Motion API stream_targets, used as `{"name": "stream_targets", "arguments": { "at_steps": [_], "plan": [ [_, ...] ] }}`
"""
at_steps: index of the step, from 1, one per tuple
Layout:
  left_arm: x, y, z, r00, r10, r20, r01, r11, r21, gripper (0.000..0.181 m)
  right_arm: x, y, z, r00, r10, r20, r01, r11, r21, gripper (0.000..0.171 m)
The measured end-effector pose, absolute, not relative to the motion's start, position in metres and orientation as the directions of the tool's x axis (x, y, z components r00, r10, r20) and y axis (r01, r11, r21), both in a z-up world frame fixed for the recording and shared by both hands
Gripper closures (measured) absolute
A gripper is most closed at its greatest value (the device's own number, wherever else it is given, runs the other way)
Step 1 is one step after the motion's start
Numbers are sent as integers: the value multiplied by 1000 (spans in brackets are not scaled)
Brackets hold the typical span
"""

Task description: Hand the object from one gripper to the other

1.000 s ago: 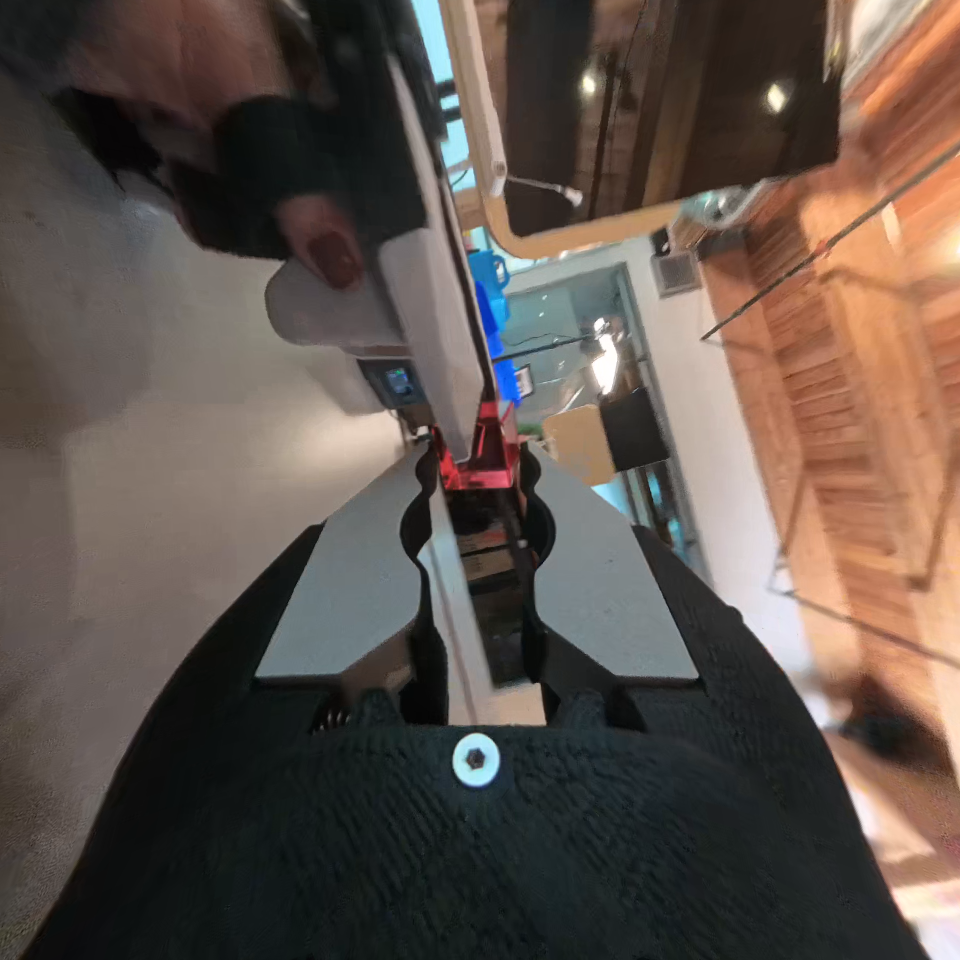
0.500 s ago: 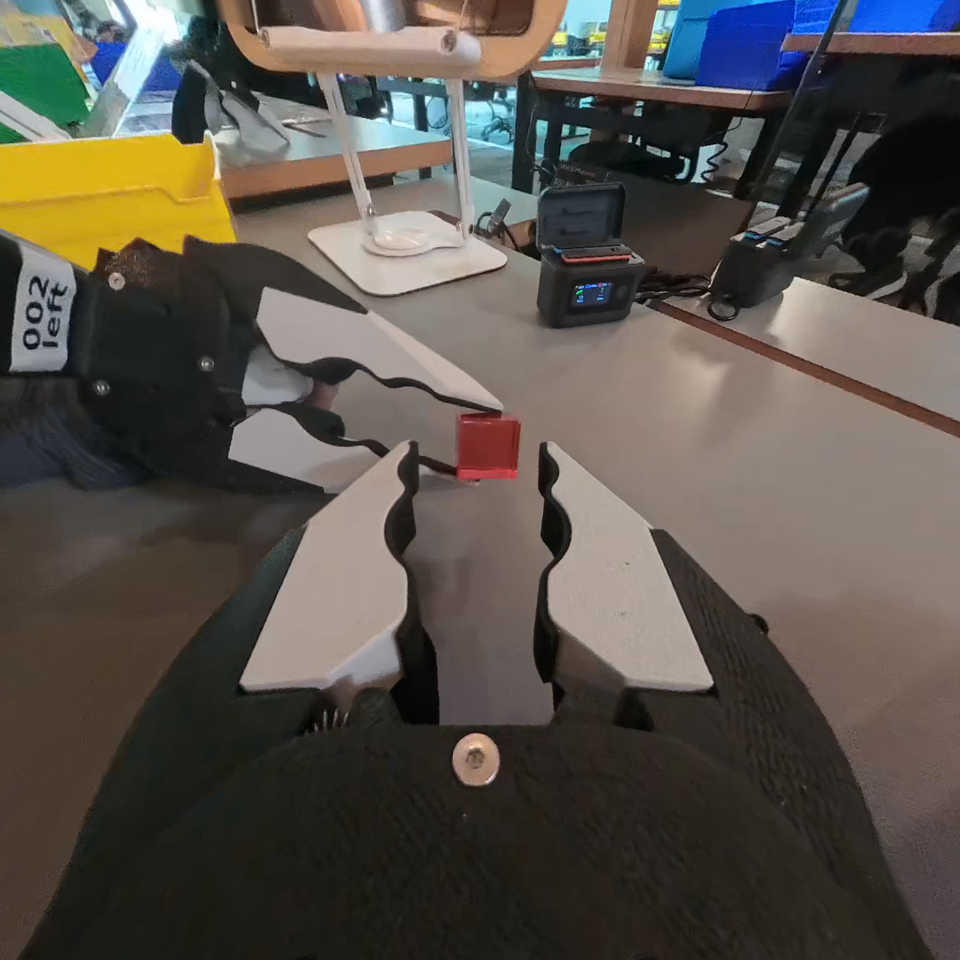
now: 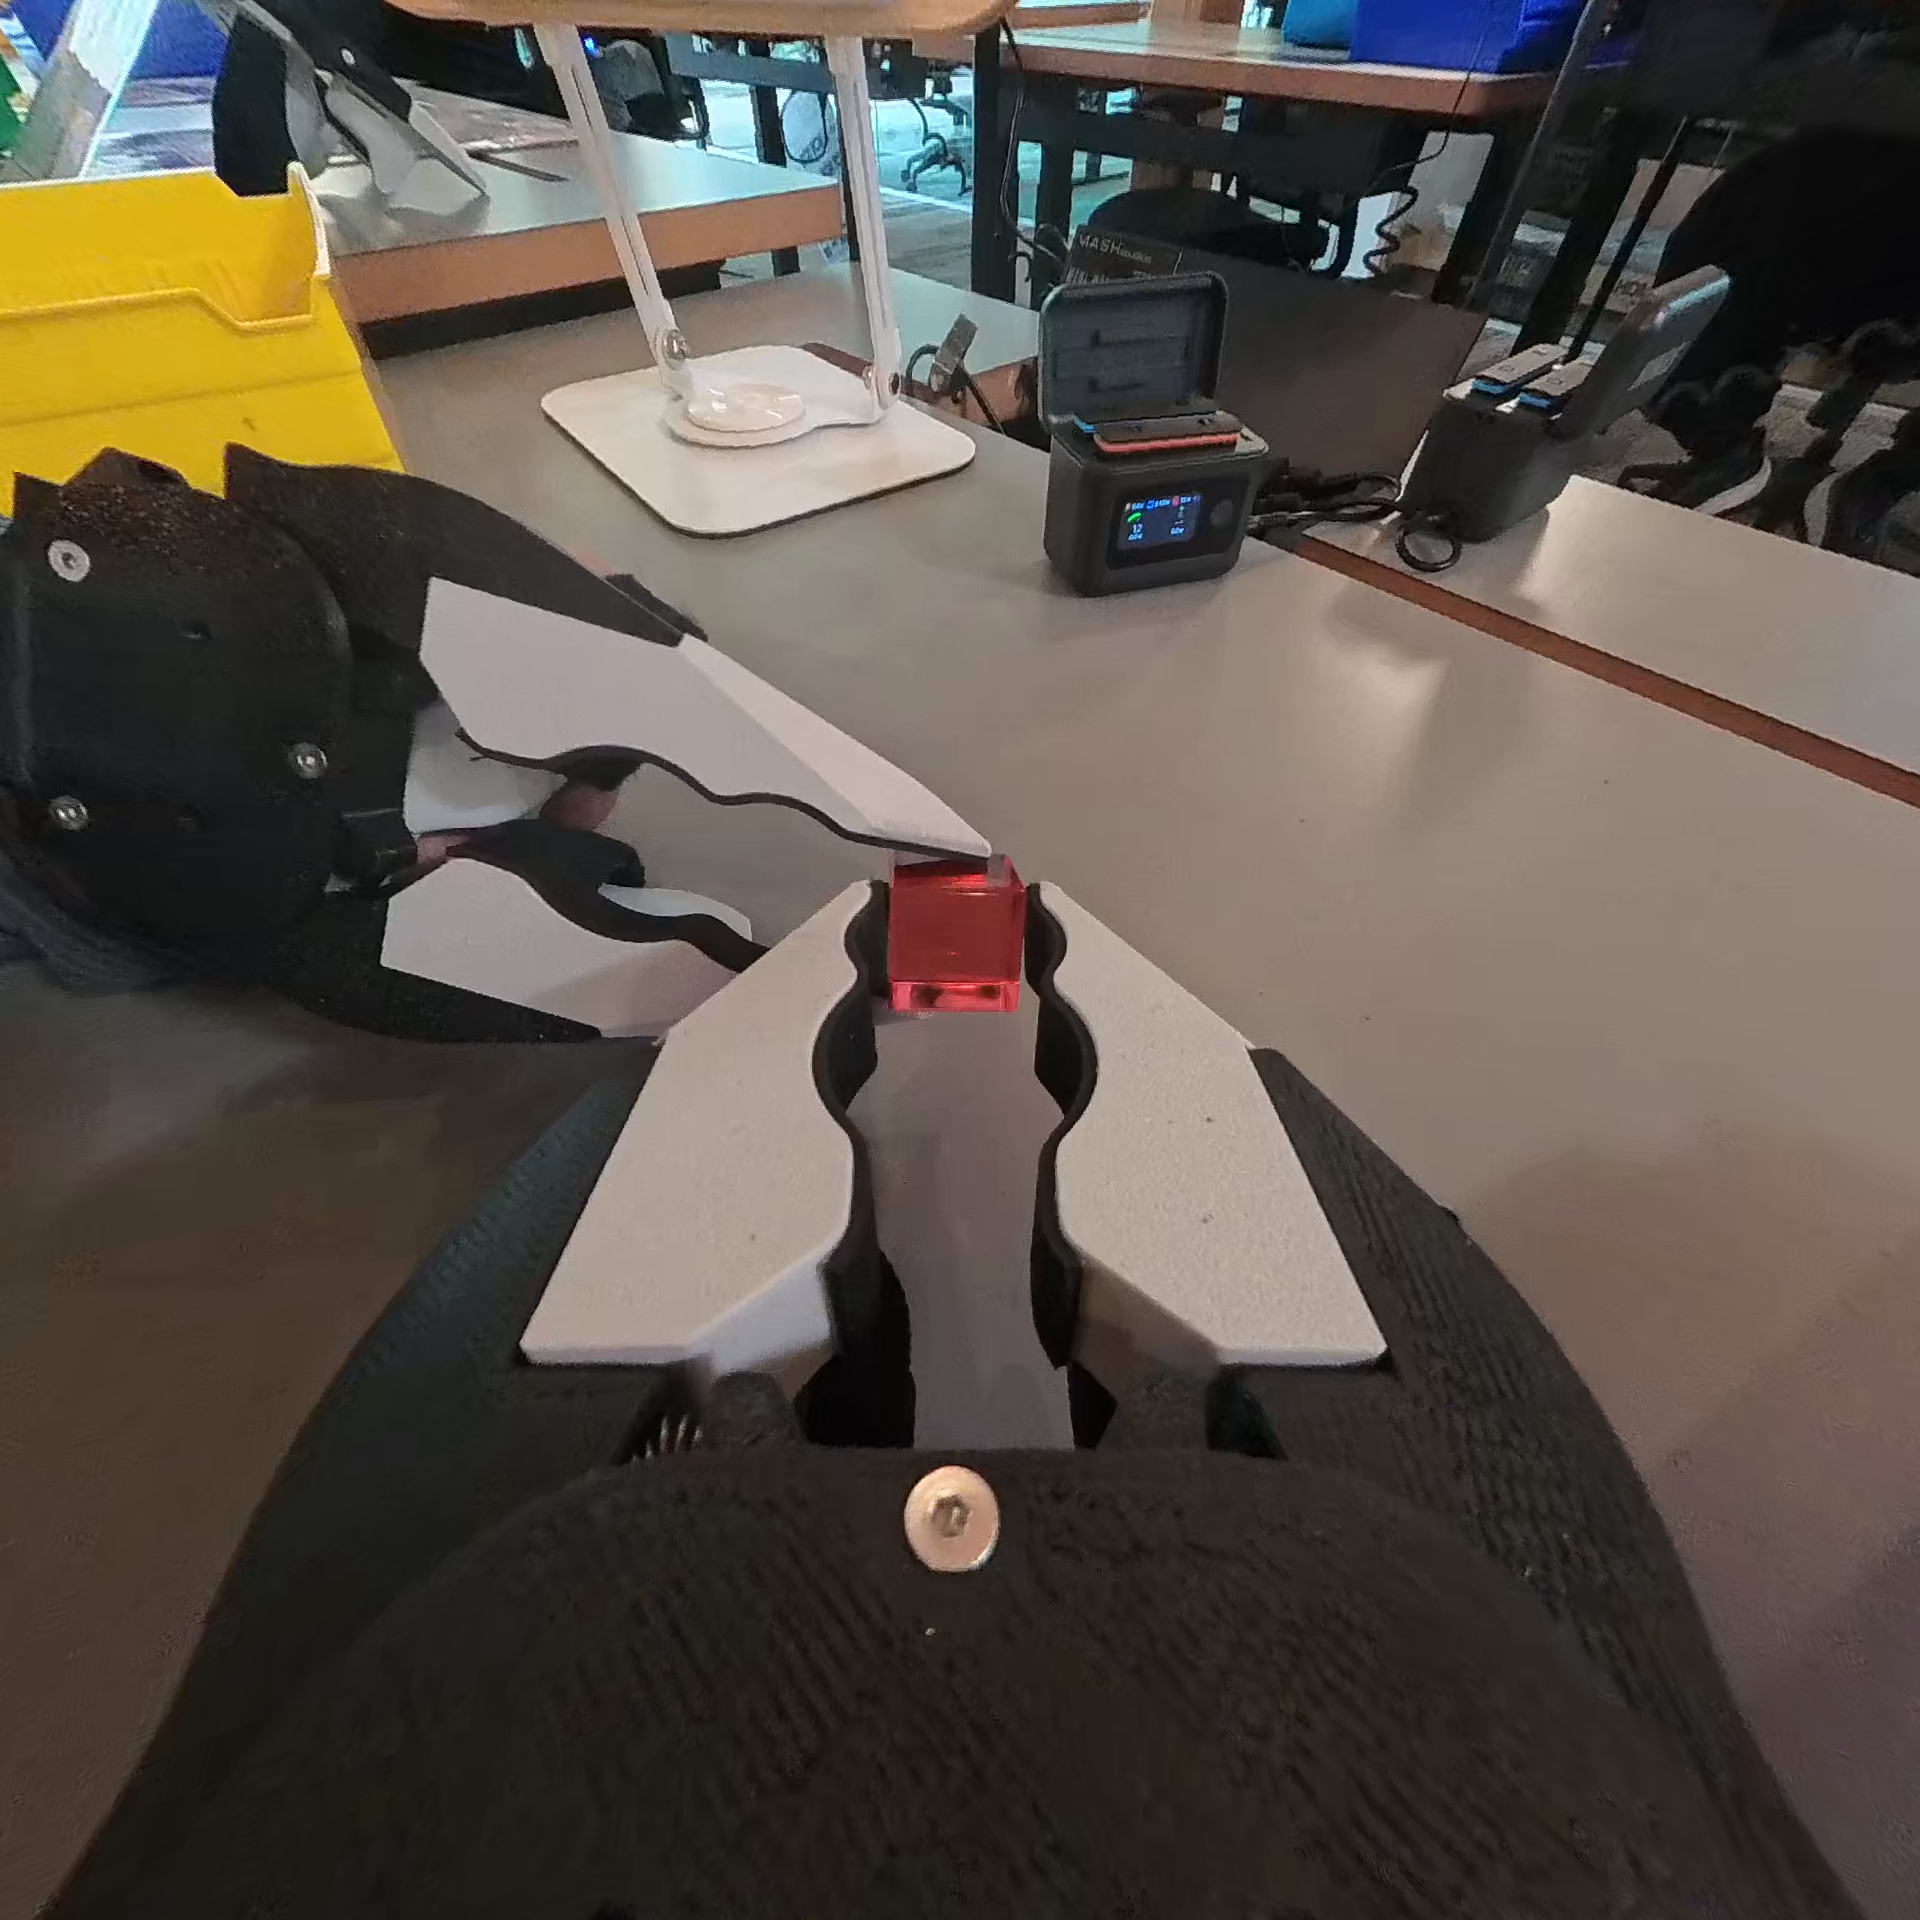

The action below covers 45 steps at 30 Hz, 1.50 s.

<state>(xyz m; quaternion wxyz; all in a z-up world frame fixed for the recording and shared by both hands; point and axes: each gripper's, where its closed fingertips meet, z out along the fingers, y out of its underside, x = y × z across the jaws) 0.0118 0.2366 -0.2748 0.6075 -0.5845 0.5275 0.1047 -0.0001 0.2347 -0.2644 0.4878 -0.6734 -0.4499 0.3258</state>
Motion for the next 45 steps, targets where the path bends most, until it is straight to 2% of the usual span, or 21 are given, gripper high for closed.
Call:
{"name": "stream_targets", "arguments": {
  "at_steps": [4,5,7,10,12,15,18,21,24,27,31,34,36,39,42,44,45],
  "plan": [
    [11,237,-273,478,-521,-707,-694,269,-668,153,0,235,-262,391,920,2,276,-115,-954,147],
    [9,239,-271,505,-523,-687,-678,252,-690,150,2,238,-260,403,915,14,273,-106,-956,147],
    [2,245,-270,564,-528,-635,-643,202,-739,132,7,244,-257,438,897,57,275,-74,-958,147],
    [-13,256,-272,661,-528,-533,-577,96,-811,123,16,253,-245,493,864,96,248,-34,-968,147],
    [-24,263,-267,722,-496,-483,-531,51,-846,128,22,259,-237,536,830,155,247,22,-969,147],
    [-33,265,-257,771,-462,-439,-468,56,-882,148,32,266,-225,590,749,301,296,146,-944,147],
    [-37,265,-253,790,-451,-414,-438,58,-897,156,42,268,-205,629,645,435,357,257,-898,147],
    [-39,265,-251,799,-449,-399,-421,55,-905,160,70,268,-162,693,467,548,406,375,-833,147],
    [-39,265,-251,800,-450,-396,-417,55,-907,162,120,265,-114,773,205,601,470,452,-758,148],
    [-39,265,-251,799,-449,-401,-423,56,-905,163,175,270,-96,814,-8,581,540,379,-751,147],
    [-39,265,-252,796,-449,-405,-428,54,-902,166,230,281,-99,833,-116,541,553,199,-809,146],
    [-38,266,-253,795,-450,-408,-433,52,-900,168,258,291,-132,868,-27,497,495,-49,-867,147],
    [-38,266,-253,794,-449,-409,-434,52,-899,169,267,290,-156,915,78,396,404,-198,-893,146],
    [-37,267,-253,793,-451,-409,-434,52,-899,171,273,280,-188,948,204,243,306,-382,-872,146],
    [-37,267,-253,793,-451,-409,-435,52,-899,172,276,278,-197,949,232,214,295,-403,-867,146],
    [-37,267,-253,791,-453,-411,-436,52,-898,172,275,278,-194,945,229,232,307,-389,-868,133],
    [-36,267,-253,791,-453,-412,-438,51,-897,172,273,279,-192,944,231,235,309,-377,-873,132]
  ]
}}
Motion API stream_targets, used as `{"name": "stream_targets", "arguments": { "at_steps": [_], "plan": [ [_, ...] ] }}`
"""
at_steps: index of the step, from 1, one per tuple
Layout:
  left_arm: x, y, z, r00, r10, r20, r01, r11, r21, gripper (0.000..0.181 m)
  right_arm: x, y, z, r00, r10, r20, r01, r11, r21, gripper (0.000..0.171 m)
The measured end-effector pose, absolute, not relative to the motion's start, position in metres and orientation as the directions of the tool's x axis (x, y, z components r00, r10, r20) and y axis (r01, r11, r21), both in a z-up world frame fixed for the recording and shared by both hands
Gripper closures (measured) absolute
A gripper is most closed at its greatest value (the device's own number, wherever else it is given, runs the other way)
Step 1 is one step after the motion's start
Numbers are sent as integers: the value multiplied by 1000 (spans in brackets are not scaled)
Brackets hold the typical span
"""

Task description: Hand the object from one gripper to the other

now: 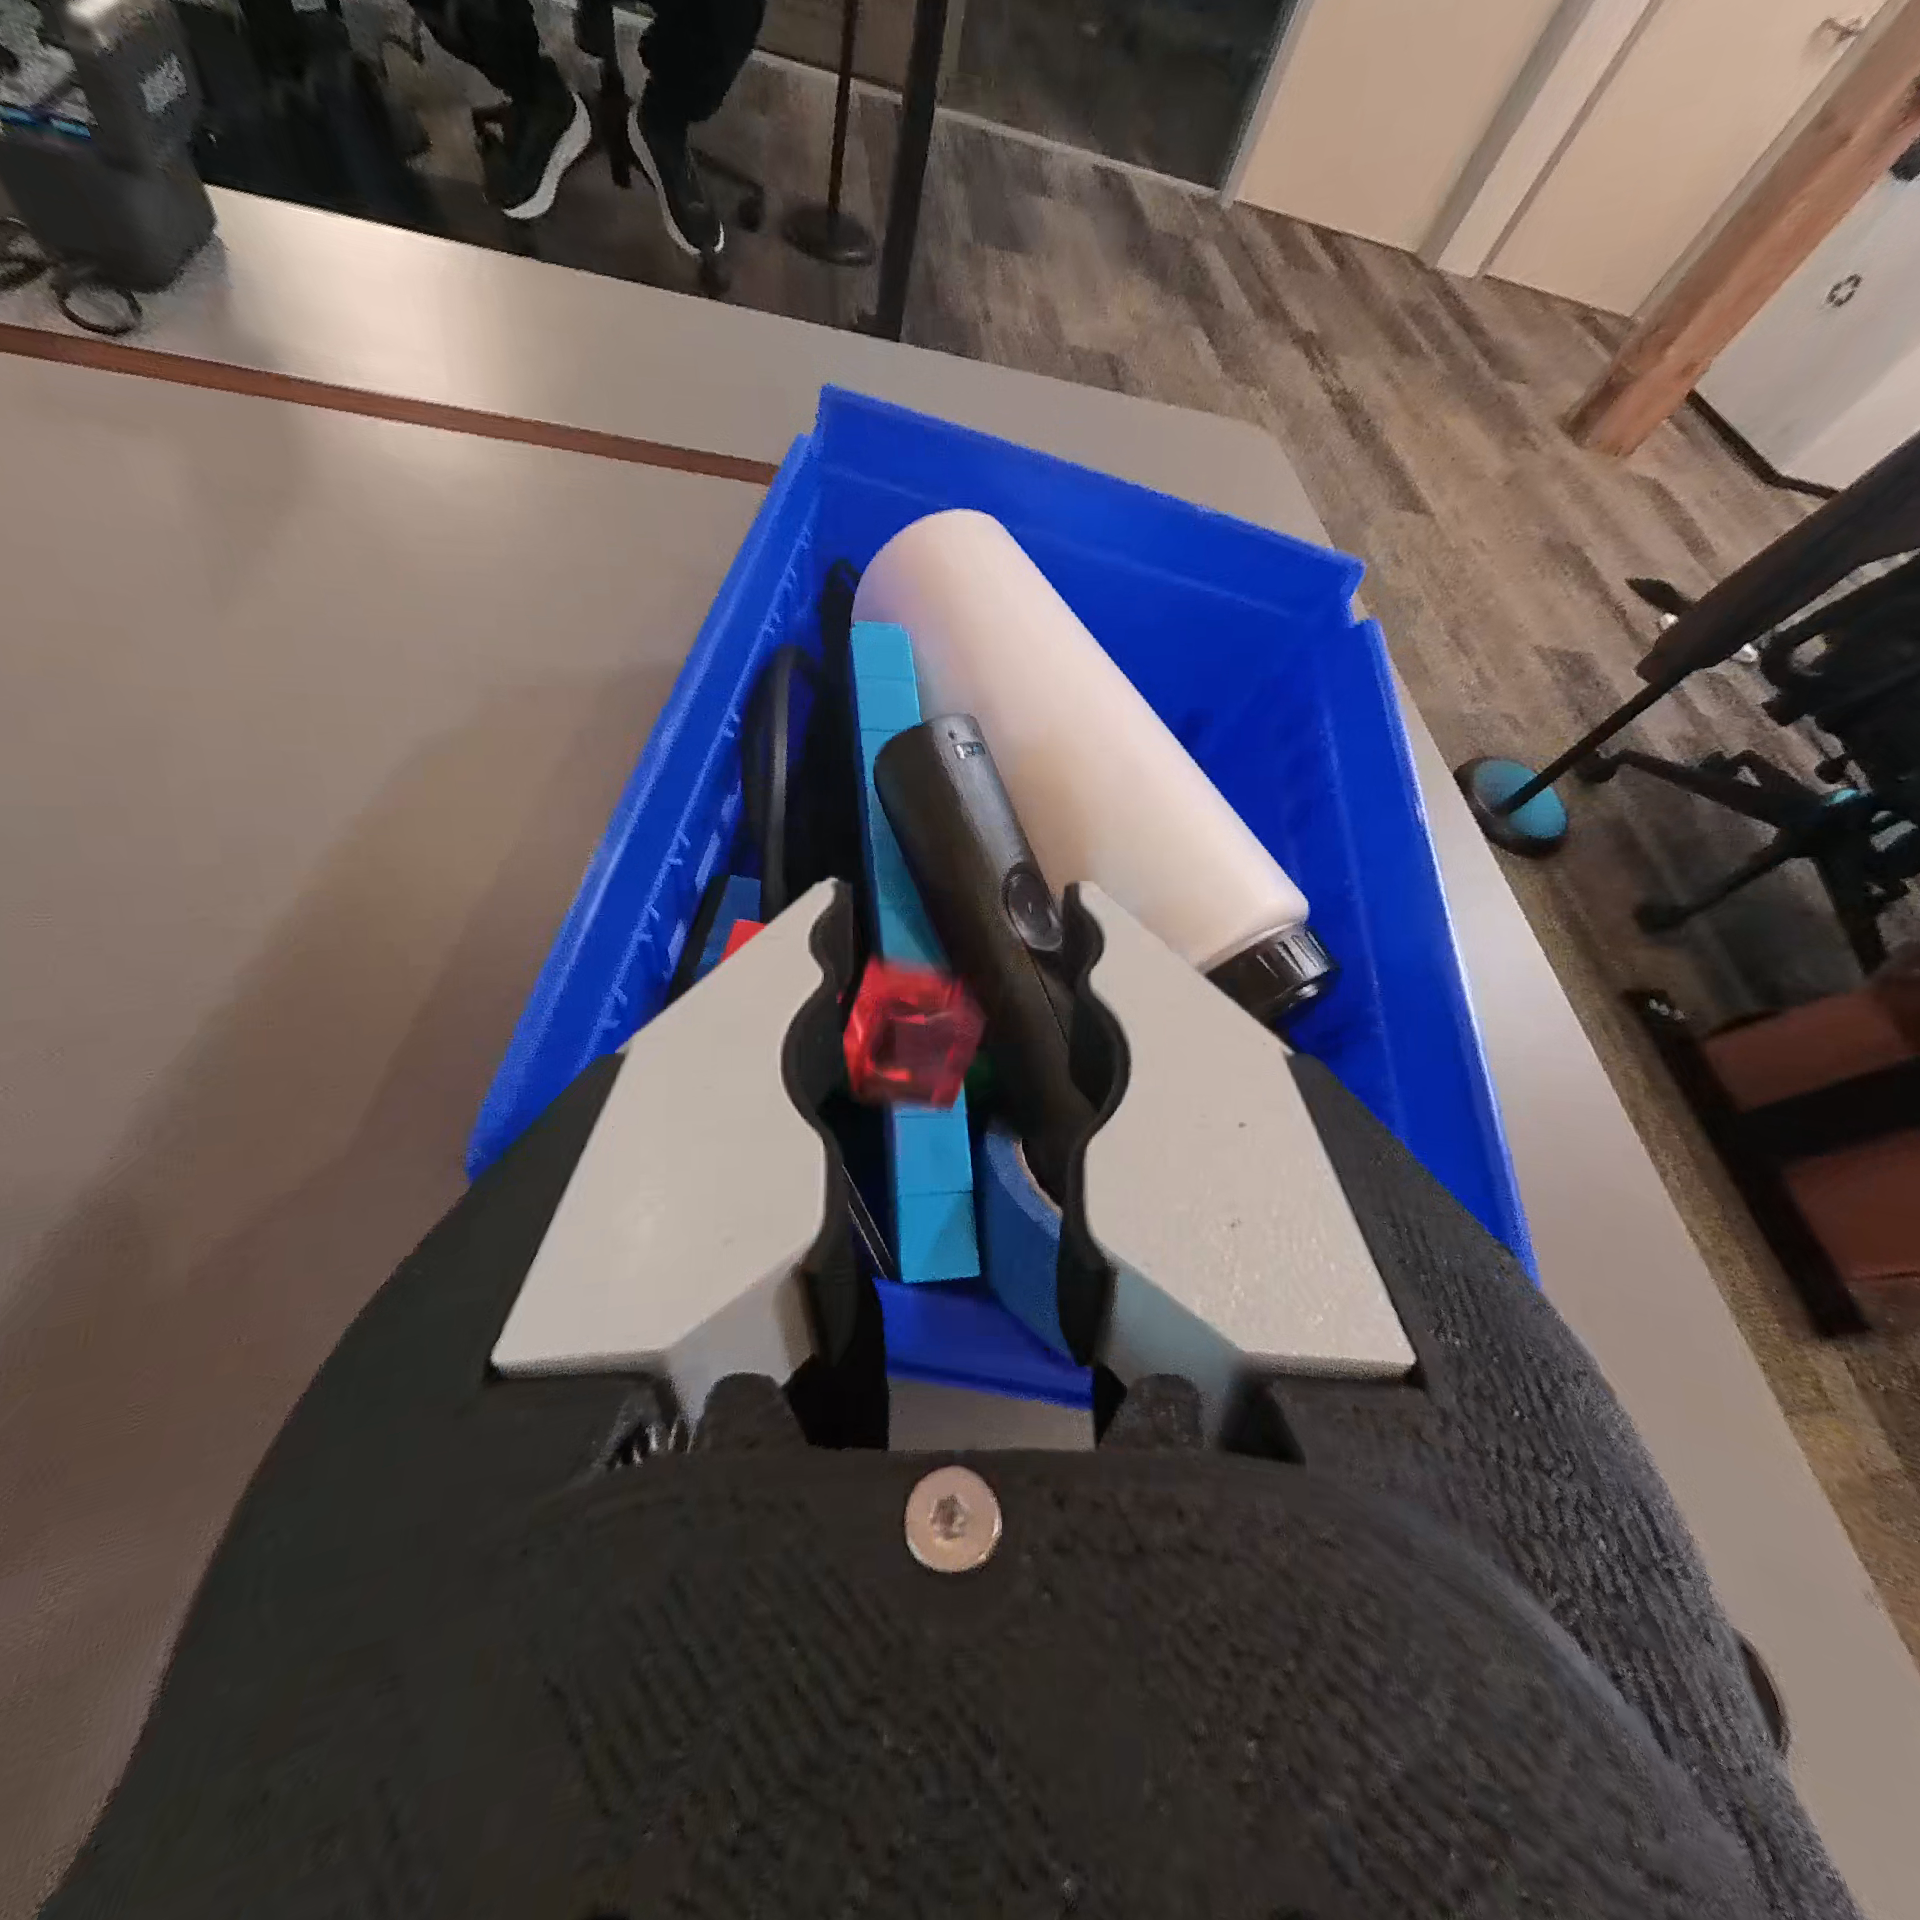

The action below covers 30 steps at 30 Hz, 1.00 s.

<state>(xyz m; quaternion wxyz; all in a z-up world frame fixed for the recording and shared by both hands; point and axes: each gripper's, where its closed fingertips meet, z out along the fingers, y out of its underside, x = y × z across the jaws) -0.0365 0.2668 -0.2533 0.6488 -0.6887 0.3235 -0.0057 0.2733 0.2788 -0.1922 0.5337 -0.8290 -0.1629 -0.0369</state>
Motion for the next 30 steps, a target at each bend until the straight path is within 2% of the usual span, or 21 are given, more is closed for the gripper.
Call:
{"name": "stream_targets", "arguments": {
  "at_steps": [3,4,6,7,10,12,15,18,20,23,26,30],
  "plan": [
    [-36,267,-254,788,-455,-415,-441,52,-896,173,266,281,-187,938,237,254,324,-338,-883,132],
    [-36,267,-254,788,-454,-415,-441,52,-896,174,262,282,-181,935,237,263,327,-298,-897,139],
    [-35,267,-253,790,-456,-409,-434,55,-899,175,234,282,-156,923,284,260,306,-133,-942,168],
    [-35,267,-252,792,-457,-405,-429,55,-902,177,209,279,-145,900,352,255,284,-33,-958,171],
    [-37,267,-250,803,-451,-390,-409,58,-911,181,121,264,-143,788,573,225,193,118,-974,171],
    [-38,267,-248,809,-448,-380,-397,60,-916,181,78,260,-166,736,629,250,202,148,-968,171],
    [-38,267,-248,809,-452,-375,-393,59,-918,181,51,259,-192,743,545,390,273,286,-919,171],
    [-36,267,-249,804,-454,-383,-401,61,-914,181,41,252,-203,684,377,625,430,484,-762,171],
    [-36,266,-248,805,-453,-384,-403,60,-913,181,34,245,-205,649,349,676,442,550,-709,171],
    [-41,261,-231,829,-424,-365,-372,68,-926,181,34,243,-209,640,361,678,437,554,-708,171],
    [-37,228,-177,857,-451,-249,-236,86,-968,181,43,251,-212,671,382,636,427,503,-752,171],
    [-61,154,-105,871,-481,-105,-85,64,-994,167,49,254,-211,691,394,606,406,482,-776,171]
  ]
}}
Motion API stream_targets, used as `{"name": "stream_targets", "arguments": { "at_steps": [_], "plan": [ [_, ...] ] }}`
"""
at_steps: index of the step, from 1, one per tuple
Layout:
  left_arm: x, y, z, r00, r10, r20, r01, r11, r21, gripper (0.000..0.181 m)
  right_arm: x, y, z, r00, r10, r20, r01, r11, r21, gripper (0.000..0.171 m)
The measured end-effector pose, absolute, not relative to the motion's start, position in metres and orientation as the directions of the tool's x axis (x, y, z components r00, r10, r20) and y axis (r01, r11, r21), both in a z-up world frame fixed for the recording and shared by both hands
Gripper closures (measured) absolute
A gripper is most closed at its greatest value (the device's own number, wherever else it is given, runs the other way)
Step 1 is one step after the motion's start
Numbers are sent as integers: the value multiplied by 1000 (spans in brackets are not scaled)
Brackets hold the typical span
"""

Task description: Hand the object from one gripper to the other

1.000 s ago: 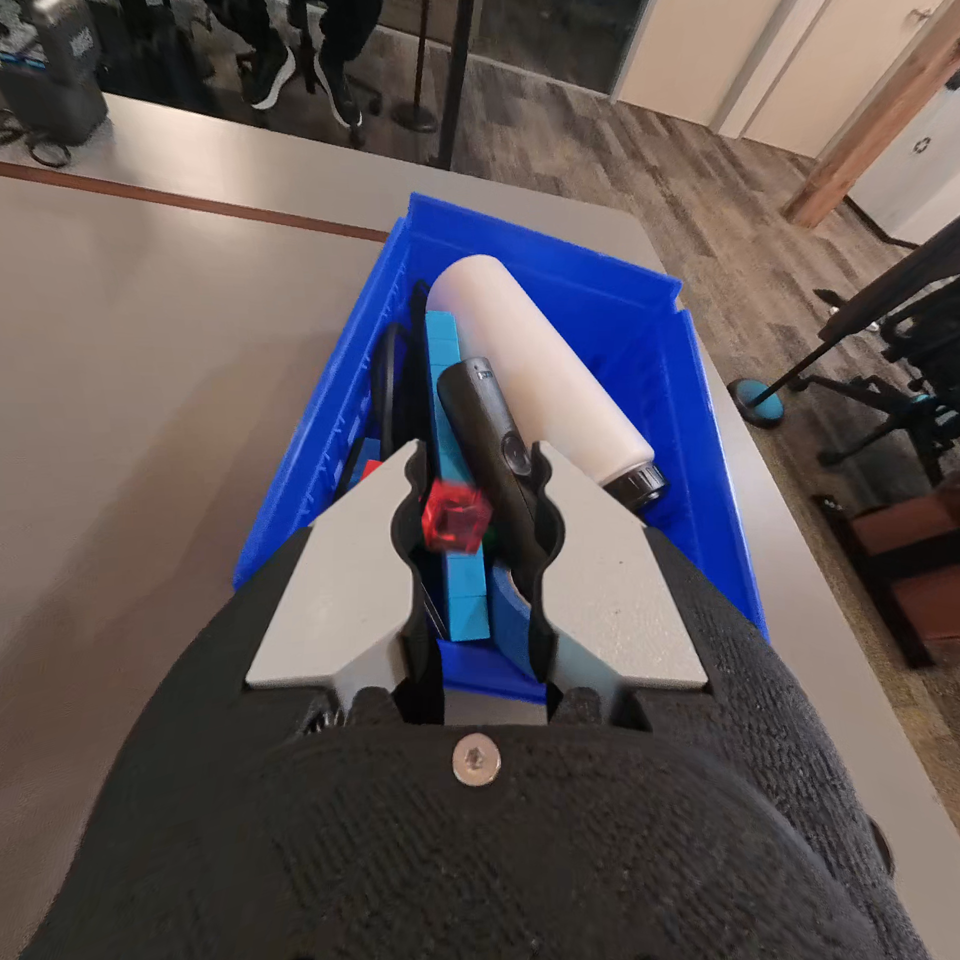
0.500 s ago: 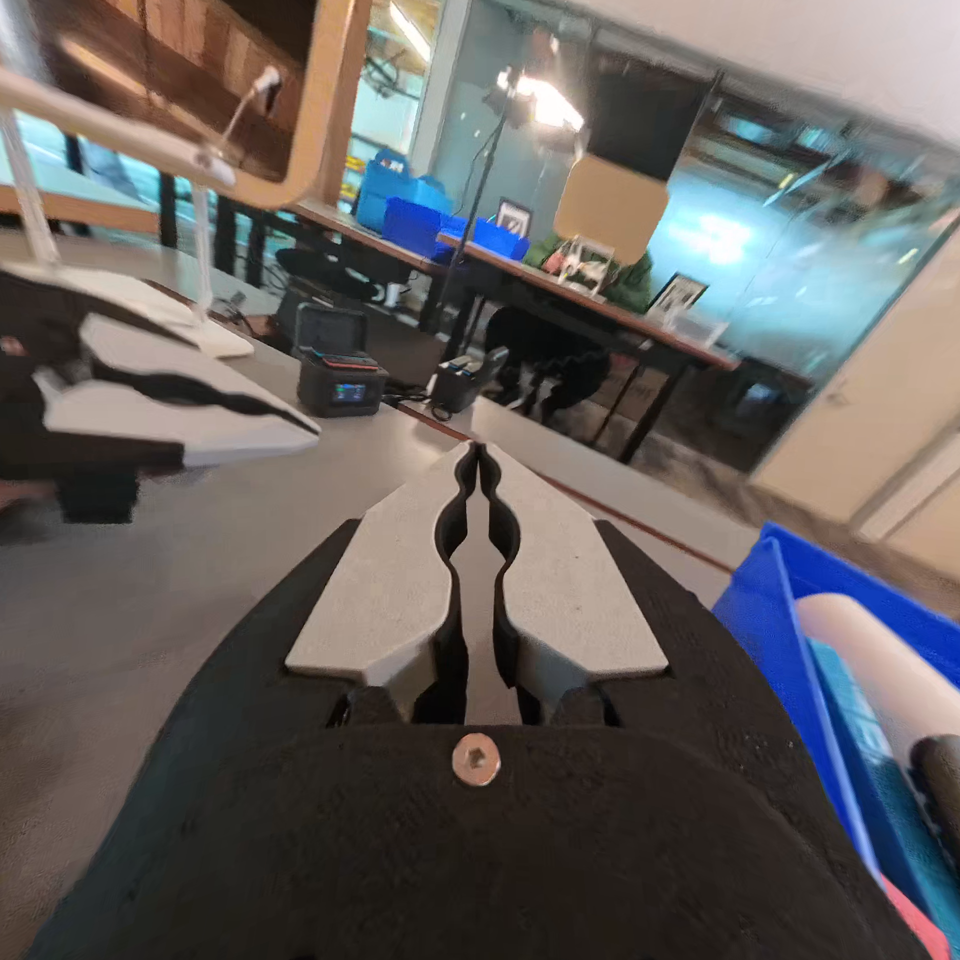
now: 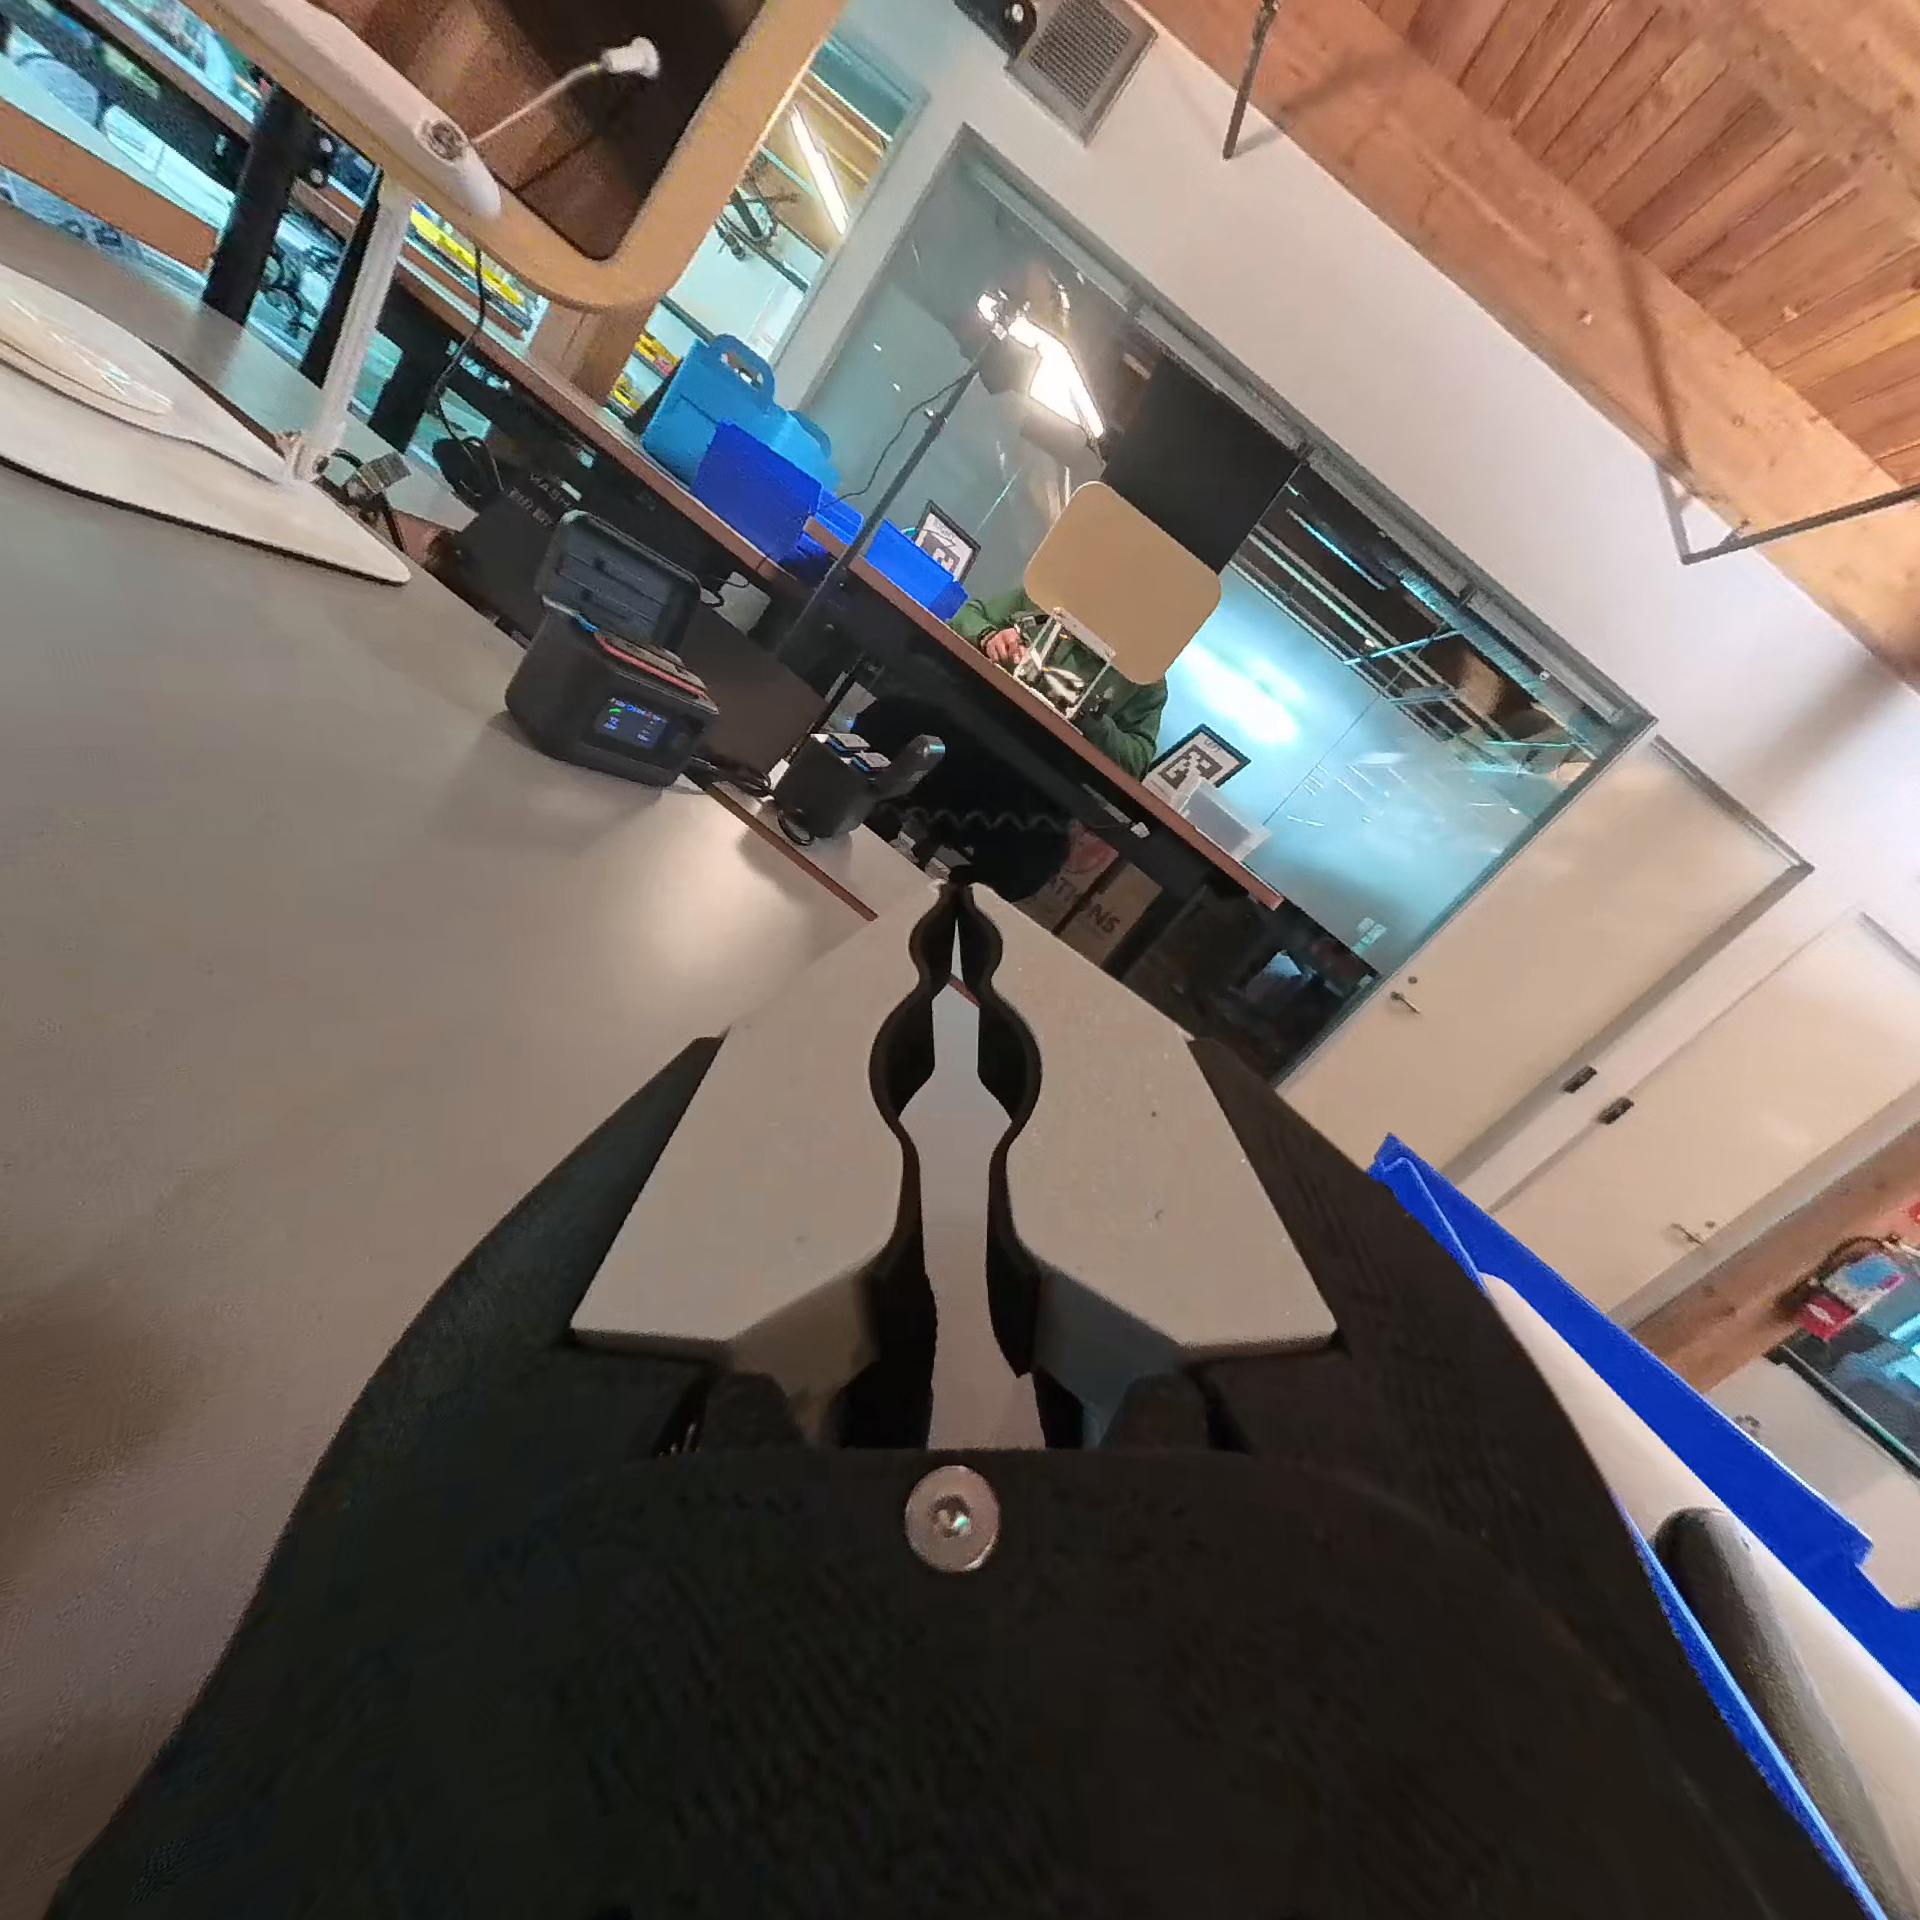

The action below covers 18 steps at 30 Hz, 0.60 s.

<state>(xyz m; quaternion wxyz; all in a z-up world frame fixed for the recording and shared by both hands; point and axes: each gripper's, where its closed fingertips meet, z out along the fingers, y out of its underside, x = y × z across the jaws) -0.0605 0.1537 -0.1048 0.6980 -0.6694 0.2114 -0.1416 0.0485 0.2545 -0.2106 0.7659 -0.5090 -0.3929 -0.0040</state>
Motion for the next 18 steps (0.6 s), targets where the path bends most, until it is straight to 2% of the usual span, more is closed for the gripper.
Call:
{"name": "stream_targets", "arguments": {
  "at_steps": [1,3,6,8,10,12,14,18],
  "plan": [
    [-76,136,-92,876,-467,-123,-98,77,-992,165,47,254,-211,686,398,609,407,484,-775,171],
    [-123,112,-83,888,-355,-292,-288,65,-955,155,44,253,-212,672,405,619,411,492,-768,171],
    [-206,91,-102,755,-225,-615,-645,-91,-759,152,39,254,-215,657,425,623,411,490,-768,171],
    [-243,83,-140,611,-347,-711,-787,-171,-593,149,38,256,-216,658,433,616,409,481,-776,171],
    [-273,74,-198,499,-550,-670,-863,-241,-445,143,39,258,-217,661,439,608,406,472,-783,171],
    [-297,66,-249,472,-685,-555,-876,-295,-382,137,40,258,-217,668,440,600,401,466,-789,171],
    [-311,64,-282,477,-748,-461,-873,-341,-350,135,42,260,-217,676,437,593,398,461,-793,171],
    [-329,74,-308,472,-788,-396,-878,-375,-298,135,45,264,-218,683,434,587,405,443,-800,171]
  ]
}}
